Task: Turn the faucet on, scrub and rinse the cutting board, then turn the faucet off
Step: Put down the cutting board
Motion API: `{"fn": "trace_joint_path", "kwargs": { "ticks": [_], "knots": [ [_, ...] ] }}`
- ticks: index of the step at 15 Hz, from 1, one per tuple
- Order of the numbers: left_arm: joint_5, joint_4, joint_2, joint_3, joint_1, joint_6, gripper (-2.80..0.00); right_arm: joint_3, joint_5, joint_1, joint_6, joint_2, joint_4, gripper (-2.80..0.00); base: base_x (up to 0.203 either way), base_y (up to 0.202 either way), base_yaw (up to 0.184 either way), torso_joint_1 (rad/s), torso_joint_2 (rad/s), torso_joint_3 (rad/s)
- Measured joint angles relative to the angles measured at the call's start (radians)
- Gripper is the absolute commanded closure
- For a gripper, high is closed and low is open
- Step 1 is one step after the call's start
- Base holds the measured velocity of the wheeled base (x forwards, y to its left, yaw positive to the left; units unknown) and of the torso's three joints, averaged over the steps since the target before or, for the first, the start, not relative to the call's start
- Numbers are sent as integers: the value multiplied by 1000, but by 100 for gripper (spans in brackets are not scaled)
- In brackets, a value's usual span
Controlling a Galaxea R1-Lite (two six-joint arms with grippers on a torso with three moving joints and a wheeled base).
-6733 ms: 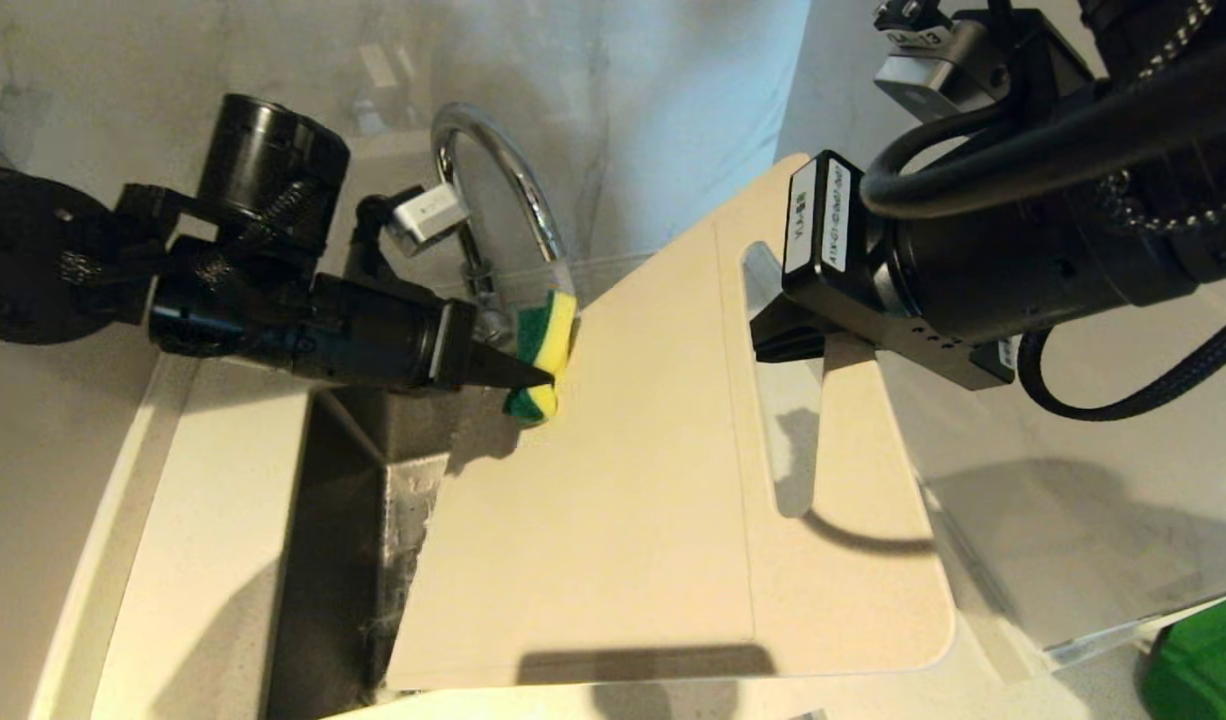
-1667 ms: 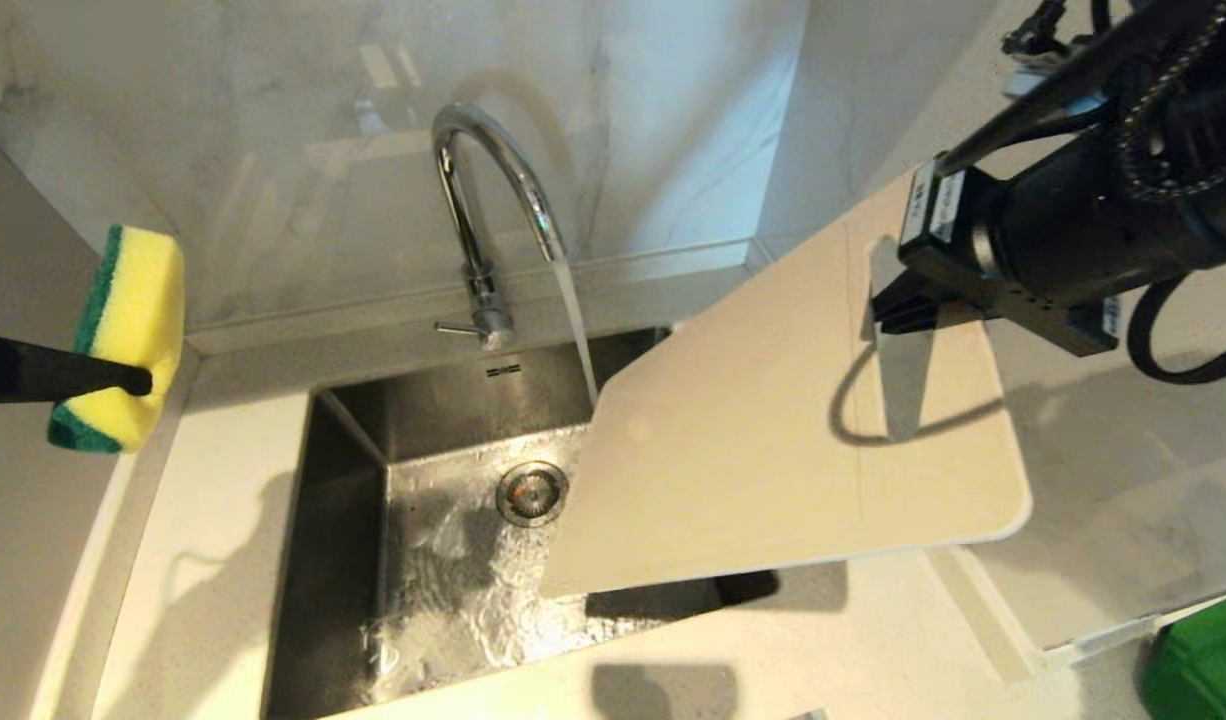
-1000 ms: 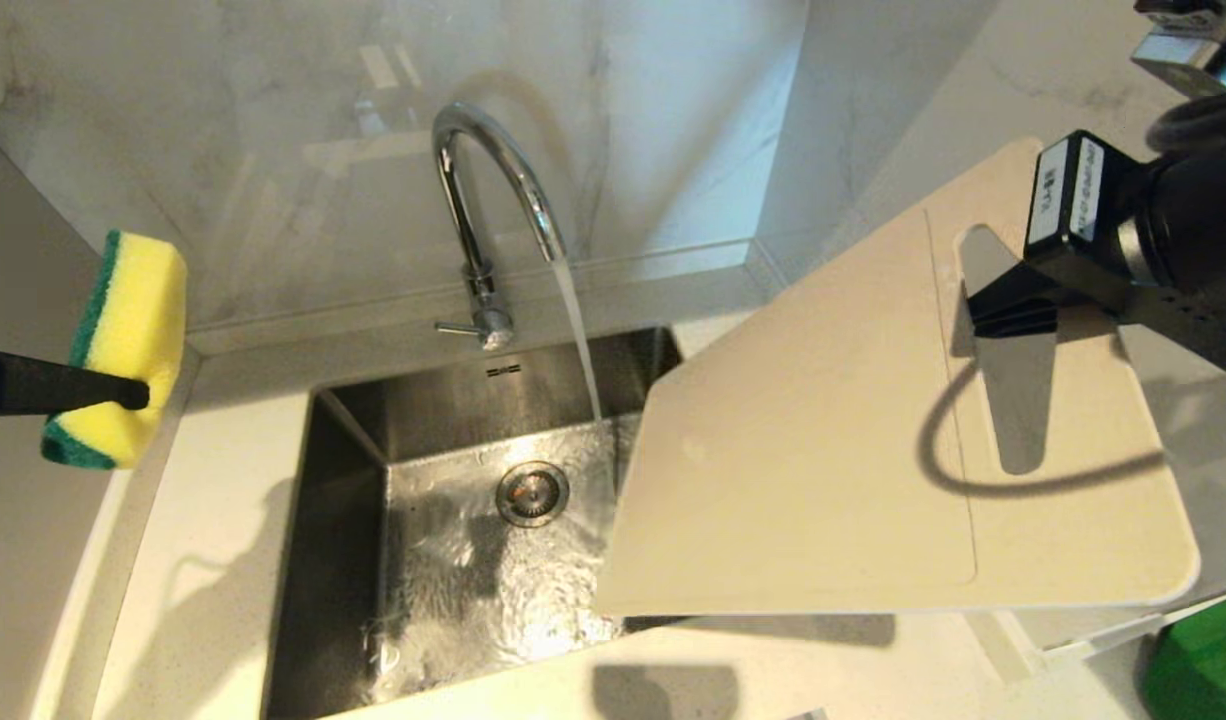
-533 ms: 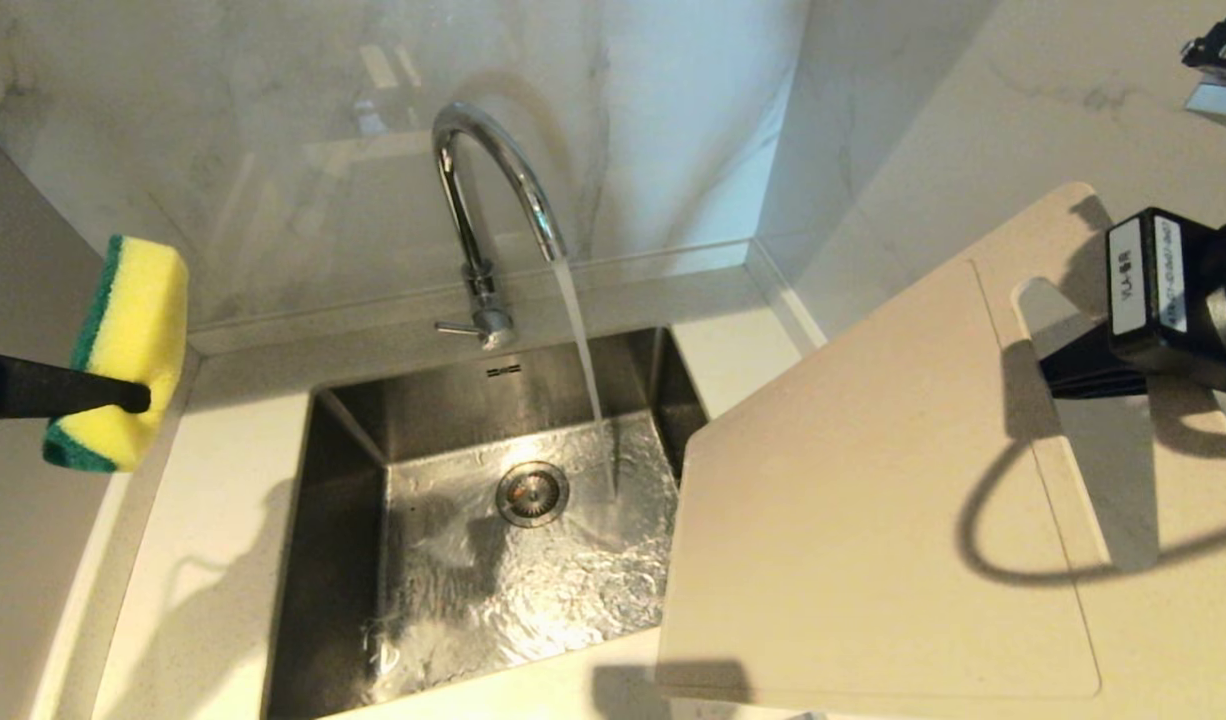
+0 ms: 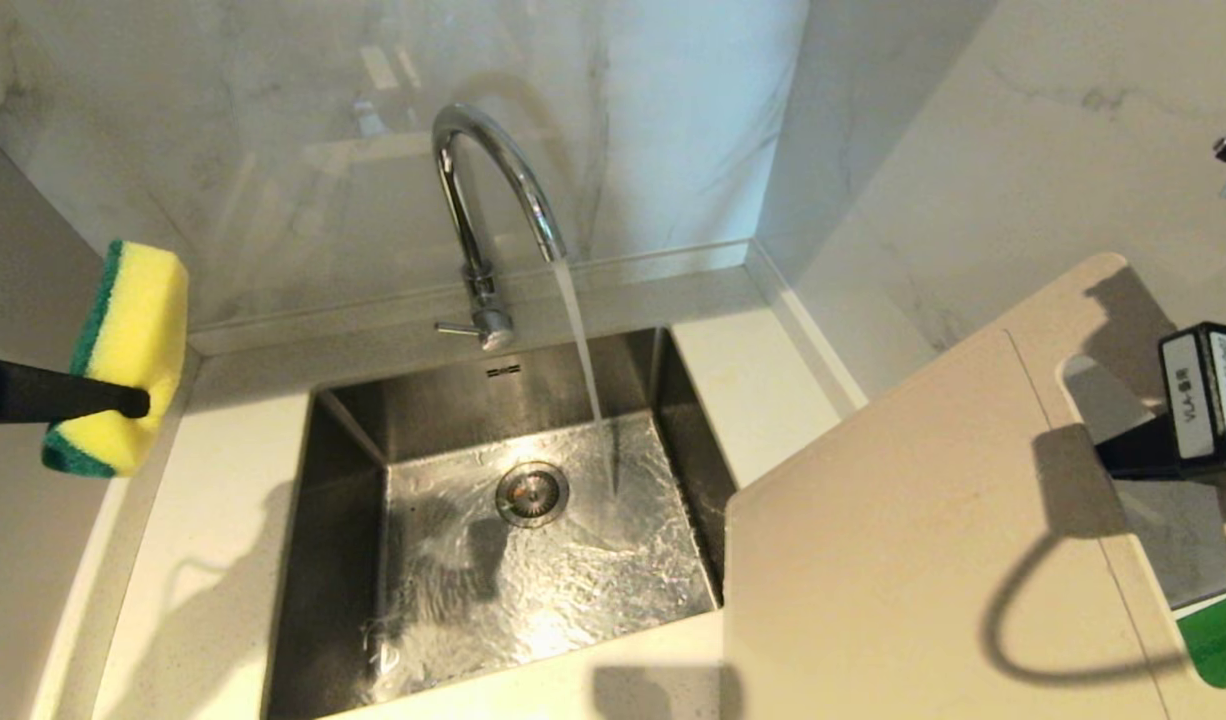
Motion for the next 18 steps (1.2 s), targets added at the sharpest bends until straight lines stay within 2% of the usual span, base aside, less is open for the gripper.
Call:
{"fn": "trace_joint_path", "kwargs": {
  "ticks": [6, 12, 15, 18],
  "knots": [
    [1, 0, -8, 10, 0, 0, 0, 115, -3, 1, -72, -38, -75, 0, 0, 0, 0, 0, 0, 0],
    [1, 11, -18, 13, 0, 0, 0, 185, -3, 1, -86, -37, -112, 0, 0, 0, 0, 0, 0, 0],
    [1, 13, -24, 13, 0, 0, 0, 240, -3, 1, -150, -44, -126, 0, 0, 0, 0, 0, 0, 0],
    [1, 13, -26, 13, 0, 0, 0, 330, -3, 1, -233, -55, -198, 0, 0, 0, 0, 0, 0, 0]
  ]
}}
